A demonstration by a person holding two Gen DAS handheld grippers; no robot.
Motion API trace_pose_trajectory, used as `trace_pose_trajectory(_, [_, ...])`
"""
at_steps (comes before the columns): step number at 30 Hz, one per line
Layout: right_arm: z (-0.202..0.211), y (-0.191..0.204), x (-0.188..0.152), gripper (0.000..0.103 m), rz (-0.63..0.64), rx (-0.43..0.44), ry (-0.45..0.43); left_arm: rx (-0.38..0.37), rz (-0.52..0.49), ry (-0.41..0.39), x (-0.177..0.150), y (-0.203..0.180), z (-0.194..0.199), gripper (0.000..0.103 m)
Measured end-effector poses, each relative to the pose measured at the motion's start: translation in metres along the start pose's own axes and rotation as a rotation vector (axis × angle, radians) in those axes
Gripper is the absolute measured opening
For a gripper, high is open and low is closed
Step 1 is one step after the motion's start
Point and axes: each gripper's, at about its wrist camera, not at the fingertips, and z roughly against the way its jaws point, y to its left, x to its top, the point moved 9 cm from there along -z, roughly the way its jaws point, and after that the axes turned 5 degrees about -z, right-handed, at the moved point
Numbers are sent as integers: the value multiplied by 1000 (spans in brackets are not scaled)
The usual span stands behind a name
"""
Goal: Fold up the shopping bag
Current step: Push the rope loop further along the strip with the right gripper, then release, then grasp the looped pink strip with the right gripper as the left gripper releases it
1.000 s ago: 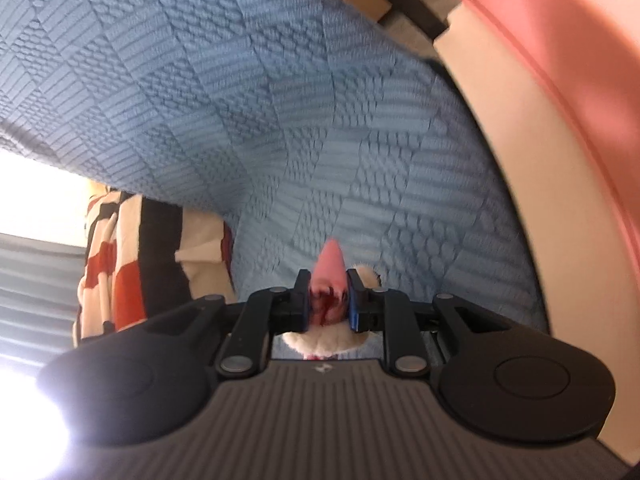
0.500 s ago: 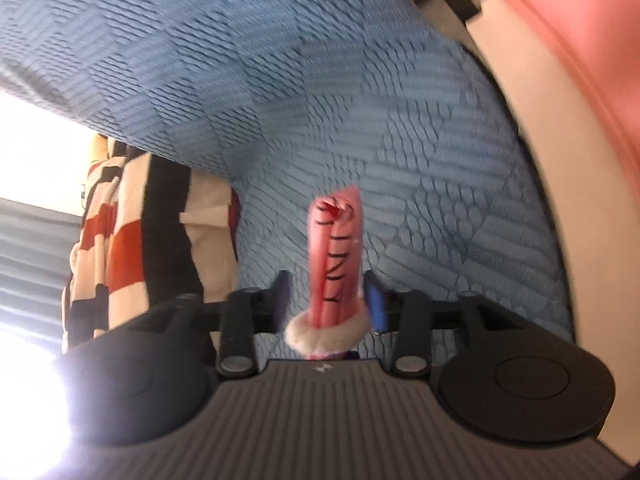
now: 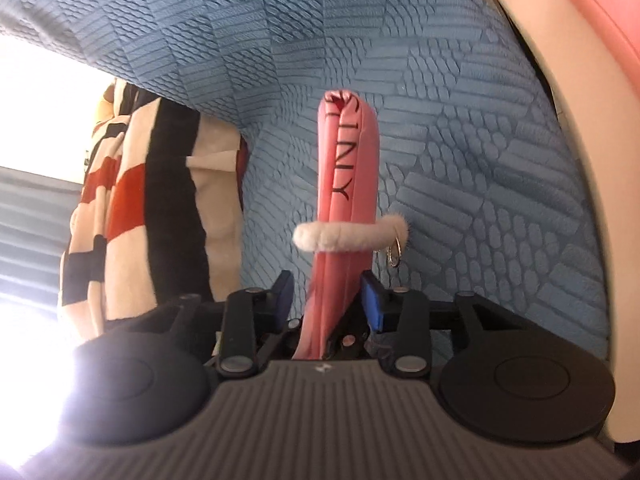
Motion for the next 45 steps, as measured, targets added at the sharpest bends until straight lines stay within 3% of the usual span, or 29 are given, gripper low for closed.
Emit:
trace_pose_trajectory(2, [-3, -2, -1, 28, 3, -21, -8, -2, 6, 7, 0, 0, 0, 15])
trace_pose_trajectory(7, [-5, 1, -2, 23, 24, -32, -31, -31, 61, 21, 0, 6, -1, 16])
trace_pose_trajectory(12, [-3, 0, 0, 14, 46, -64, -53, -86, 110, 16, 3, 9, 8, 34])
trace_pose_trajectory(15, [0, -4, 3, 12, 42, -83, -74, -131, 136, 3, 6, 9, 20, 36])
trace_pose_trajectory(20, [10, -6, 12, 12, 48, -118, -127, -207, 210, -27, 13, 14, 39, 36])
trace_pose_trajectory(27, [24, -10, 25, 12, 92, -207, -211, -224, 300, -70, 21, 35, 58, 36])
trace_pose_trajectory(38, [48, -3, 3, 12, 155, -291, -199, -243, 363, -14, 16, 58, 49, 36])
trace_pose_trajectory(42, [65, 3, -10, 12, 181, -317, -188, -267, 414, 19, 18, 63, 60, 36])
trace_pose_trajectory(45, [84, 15, -14, 12, 211, -329, -203, -238, 394, 17, 26, 62, 75, 36])
